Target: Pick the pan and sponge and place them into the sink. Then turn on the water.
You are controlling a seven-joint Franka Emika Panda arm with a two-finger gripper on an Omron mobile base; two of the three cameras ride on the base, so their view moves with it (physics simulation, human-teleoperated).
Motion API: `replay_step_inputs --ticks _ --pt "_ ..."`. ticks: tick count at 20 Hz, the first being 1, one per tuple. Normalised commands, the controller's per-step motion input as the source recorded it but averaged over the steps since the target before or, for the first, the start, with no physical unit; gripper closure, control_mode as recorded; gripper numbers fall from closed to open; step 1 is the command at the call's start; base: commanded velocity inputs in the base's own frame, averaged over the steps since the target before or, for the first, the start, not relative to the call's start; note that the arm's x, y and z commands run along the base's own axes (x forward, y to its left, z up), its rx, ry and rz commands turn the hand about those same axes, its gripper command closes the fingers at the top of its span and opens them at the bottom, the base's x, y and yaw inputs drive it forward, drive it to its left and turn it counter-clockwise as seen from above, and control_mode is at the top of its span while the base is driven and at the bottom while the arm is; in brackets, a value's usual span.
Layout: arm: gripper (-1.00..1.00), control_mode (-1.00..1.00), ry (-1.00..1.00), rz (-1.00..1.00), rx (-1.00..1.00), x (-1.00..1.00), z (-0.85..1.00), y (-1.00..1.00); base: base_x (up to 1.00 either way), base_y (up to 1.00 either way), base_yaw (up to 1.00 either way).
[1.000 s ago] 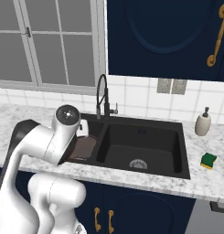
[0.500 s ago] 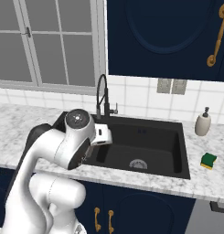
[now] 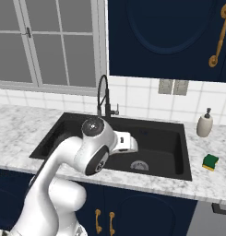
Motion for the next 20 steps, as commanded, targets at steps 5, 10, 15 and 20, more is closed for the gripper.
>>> replay_step_inputs --ticks 5,10,15,20 --pt "-1.0 -1.0 0.02 -0.28 0.0 0.45 -0.24 -0.95 0.0 0.0 0.0" --pt "-1.0 -1.0 0.16 -0.21 0.0 0.54 -0.11 -0.99 0.0 0.0 0.0" --pt "-1.0 -1.0 0.23 -0.09 0.03 0.57 -0.04 -0.93 0.0 0.0 0.0" --pt "-1.0 -1.0 0.18 0.0 0.12 0.4 -0.04 -0.99 0.0 0.0 0.0"
